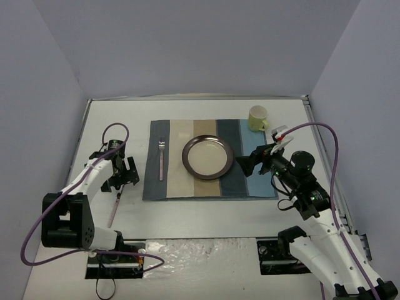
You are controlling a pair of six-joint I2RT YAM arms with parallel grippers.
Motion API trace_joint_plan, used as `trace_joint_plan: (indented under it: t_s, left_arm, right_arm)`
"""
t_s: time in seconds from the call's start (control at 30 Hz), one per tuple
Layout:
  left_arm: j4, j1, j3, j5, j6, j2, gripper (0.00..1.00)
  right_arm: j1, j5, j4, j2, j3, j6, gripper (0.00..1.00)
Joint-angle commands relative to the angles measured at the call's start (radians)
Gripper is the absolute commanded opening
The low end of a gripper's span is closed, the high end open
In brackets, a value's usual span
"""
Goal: Set the dinner table for one person
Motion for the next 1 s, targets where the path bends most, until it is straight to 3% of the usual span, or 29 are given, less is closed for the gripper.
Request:
trace_joint_plan:
  t_s: [0.0, 0.5, 0.67, 0.97]
  left_arm:
    - [-0.033, 0.017, 0.041, 0.020, 0.045, 0.033, 0.89]
    - [-0.043, 0.103, 0.025, 0.091, 0.061, 0.183, 0.71]
    - [-0.035, 0.107, 0.028, 0.138, 0.059, 0.228, 0.56]
    - [-0.006, 0.131, 0.081, 0.167, 0.028, 0.275, 0.18]
  right_arm:
    - [0.005, -0.023, 0.064, -0.014, -0.004, 0.009, 1.00]
    - [0.005, -0.003, 0.062, -0.050, -0.013, 0.007, 1.00]
    - [0.005, 0.000, 0.062, -0.050, -0.012, 0.007, 1.00]
    - [0.005, 0.005, 0.062, -0.048, -0.011, 0.006, 1.00]
